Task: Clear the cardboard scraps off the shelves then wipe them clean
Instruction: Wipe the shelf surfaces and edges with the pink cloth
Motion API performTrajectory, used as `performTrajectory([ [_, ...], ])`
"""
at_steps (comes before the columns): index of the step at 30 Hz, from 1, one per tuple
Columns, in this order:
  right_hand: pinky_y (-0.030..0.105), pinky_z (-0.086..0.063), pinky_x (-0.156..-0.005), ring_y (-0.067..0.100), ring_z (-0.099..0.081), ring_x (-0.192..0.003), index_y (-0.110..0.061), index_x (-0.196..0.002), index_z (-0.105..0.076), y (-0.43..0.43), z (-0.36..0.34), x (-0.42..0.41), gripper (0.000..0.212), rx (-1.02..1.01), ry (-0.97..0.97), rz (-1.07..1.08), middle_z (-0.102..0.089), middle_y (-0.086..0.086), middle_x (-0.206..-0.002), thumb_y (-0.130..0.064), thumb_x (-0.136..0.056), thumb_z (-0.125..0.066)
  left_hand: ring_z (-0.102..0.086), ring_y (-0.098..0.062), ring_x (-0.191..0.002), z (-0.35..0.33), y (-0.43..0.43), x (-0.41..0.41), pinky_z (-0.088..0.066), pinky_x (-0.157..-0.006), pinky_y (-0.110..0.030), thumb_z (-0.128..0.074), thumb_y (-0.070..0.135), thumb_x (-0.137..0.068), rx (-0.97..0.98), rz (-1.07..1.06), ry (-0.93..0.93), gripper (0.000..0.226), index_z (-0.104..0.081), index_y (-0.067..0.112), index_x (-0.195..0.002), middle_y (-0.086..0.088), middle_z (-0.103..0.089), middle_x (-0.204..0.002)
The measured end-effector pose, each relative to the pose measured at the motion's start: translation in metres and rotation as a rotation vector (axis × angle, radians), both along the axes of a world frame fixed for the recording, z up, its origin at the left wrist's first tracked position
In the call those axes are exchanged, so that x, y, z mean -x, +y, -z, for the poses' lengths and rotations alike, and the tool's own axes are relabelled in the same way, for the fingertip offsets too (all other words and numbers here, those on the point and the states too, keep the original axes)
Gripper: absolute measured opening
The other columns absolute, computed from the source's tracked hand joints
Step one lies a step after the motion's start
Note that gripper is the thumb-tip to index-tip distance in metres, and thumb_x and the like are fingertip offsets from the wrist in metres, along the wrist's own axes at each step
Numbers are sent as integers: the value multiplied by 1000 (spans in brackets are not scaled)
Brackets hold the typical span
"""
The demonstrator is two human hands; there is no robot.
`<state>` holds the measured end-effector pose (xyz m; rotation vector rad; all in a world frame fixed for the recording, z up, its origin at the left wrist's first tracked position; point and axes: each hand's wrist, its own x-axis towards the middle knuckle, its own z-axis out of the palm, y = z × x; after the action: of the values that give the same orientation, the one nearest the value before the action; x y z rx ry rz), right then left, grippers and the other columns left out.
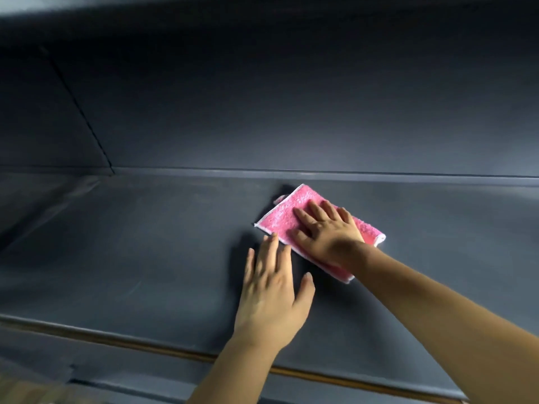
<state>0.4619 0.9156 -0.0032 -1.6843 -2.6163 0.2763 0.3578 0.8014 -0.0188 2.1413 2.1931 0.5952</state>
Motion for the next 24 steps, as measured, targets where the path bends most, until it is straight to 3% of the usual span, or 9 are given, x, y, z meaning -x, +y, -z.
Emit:
performTrajectory([
  [2,39,6,-119,17,10,-147,-37,-148,-1,-21,0,-13,61,7,-17,-53,8,-4,-159,-56,-94,-20,-54,-24,-120,1,-2,0,-36,-103,-45,-29,44,-77,21,-12,40,59,-58,7,-113,-13,-58,-127],
  [5,34,7,-117,13,11,-146,-40,-147,2,-28,-4,-42,61,18,-46,-19,10,-6,-158,-57,-94,-21,-60,-22,-111,3,-2,0,-45,-93,-41,-33,43,-77,23,-21,84,55,-63,9,-106,-11,-64,-119],
  [8,35,6,-118,13,9,-146,-40,-147,1,-13,-6,-54,61,44,-43,80,9,-6,-159,-59,-93,-20,-56,-25,-116,2,-3,0,-27,-110,-38,-30,44,-78,4,-16,91,59,-62,8,-111,-14,-59,-126],
  [11,39,2,-119,18,6,-147,-37,-148,-2,-1,-4,-38,61,24,-53,133,6,-3,-159,-58,-93,-19,-37,-27,-133,0,-2,-1,-9,-109,-46,-17,48,-78,24,6,9,72,-48,6,-127,-15,-39,-143],
  [14,42,2,-118,23,6,-147,-33,-149,-4,-1,-3,-15,62,15,-38,110,5,0,-159,-56,-94,-20,-4,-17,-143,1,1,2,14,-108,-27,4,55,-66,-23,13,-24,90,-20,13,-142,-7,-8,-155],
  [15,43,3,-118,23,6,-147,-33,-149,-4,-4,-3,-9,62,19,-34,89,5,0,-159,-56,-94,-20,0,-15,-143,1,1,3,17,-106,-25,6,55,-64,-26,14,-41,91,-16,14,-142,-5,-5,-155],
  [21,37,9,-118,16,12,-146,-38,-147,3,-48,0,-23,65,3,-25,-75,10,-4,-159,-62,-90,-14,-3,-17,-143,-6,-4,0,16,-106,-24,4,52,-64,-34,43,-105,91,-22,10,-141,-7,-8,-155],
  [24,29,9,-115,10,12,-146,-47,-142,12,-64,-2,-67,104,-2,-76,-50,12,-12,-157,-89,-47,21,-23,-28,-139,-2,-4,1,3,-110,-37,-9,47,-74,-26,40,-28,80,-37,3,-134,-17,-26,-149],
])
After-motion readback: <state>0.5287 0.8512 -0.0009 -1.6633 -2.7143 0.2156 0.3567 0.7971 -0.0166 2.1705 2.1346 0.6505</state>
